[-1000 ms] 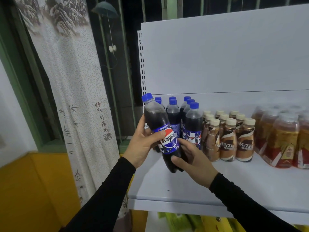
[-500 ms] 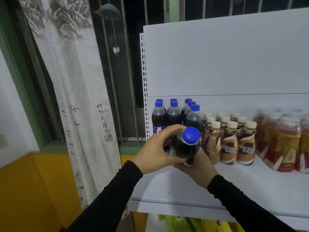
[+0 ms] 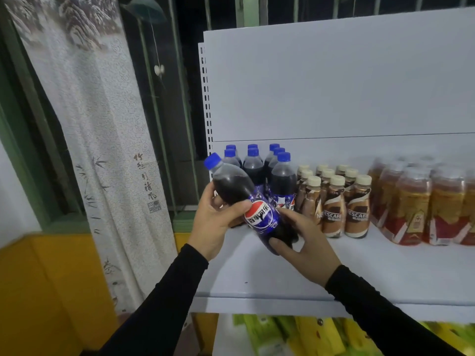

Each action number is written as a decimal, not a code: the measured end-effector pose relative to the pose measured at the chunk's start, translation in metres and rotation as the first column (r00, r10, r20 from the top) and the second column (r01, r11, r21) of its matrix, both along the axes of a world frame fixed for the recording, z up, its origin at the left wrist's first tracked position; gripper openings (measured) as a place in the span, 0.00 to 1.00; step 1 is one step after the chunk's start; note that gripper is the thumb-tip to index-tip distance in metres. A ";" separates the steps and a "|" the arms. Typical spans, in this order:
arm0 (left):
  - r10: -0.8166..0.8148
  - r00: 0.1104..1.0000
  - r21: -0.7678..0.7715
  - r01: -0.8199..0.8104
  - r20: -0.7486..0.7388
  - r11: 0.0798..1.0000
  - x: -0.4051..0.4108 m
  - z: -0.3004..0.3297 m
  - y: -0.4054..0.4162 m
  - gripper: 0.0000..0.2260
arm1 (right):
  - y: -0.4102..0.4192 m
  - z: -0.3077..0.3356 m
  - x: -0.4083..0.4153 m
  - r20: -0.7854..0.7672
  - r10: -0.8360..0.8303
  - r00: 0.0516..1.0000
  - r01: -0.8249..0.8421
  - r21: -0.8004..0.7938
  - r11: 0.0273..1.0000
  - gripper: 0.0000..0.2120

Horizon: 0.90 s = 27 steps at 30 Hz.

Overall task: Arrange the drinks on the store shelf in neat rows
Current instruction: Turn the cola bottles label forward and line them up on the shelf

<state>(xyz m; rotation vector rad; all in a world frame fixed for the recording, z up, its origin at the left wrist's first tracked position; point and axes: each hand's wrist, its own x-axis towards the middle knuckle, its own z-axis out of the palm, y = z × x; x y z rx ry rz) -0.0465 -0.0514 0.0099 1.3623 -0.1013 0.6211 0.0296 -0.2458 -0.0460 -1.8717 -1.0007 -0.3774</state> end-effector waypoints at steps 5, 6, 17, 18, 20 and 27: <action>-0.106 0.994 -0.070 0.107 0.022 0.992 0.001 -0.001 0.002 0.37 | -0.004 0.003 -0.022 0.048 -0.122 0.991 0.122 0.006 0.993 0.27; -0.139 0.990 -0.086 0.141 0.021 0.986 0.002 -0.001 0.002 0.37 | -0.005 0.004 -0.027 0.049 -0.149 0.988 0.148 0.012 0.989 0.27; -0.456 0.890 -0.115 0.454 0.007 0.884 0.018 -0.011 -0.076 0.34 | -0.100 -0.001 -0.099 0.138 -0.509 0.850 0.512 0.014 0.859 0.27; -0.477 0.879 -0.112 0.474 0.002 0.873 0.018 -0.012 -0.094 0.35 | -0.118 -0.003 -0.107 0.125 -0.553 0.824 0.555 0.023 0.832 0.29; -0.514 0.858 -0.103 0.509 -0.021 0.854 0.016 -0.015 -0.133 0.36 | -0.158 -0.005 -0.125 0.132 -0.638 0.759 0.640 0.032 0.768 0.30; -0.638 0.766 -0.071 0.634 -0.075 0.770 0.001 -0.041 -0.303 0.32 | -0.332 -0.024 -0.214 0.231 -0.858 0.458 0.888 -0.086 0.451 0.31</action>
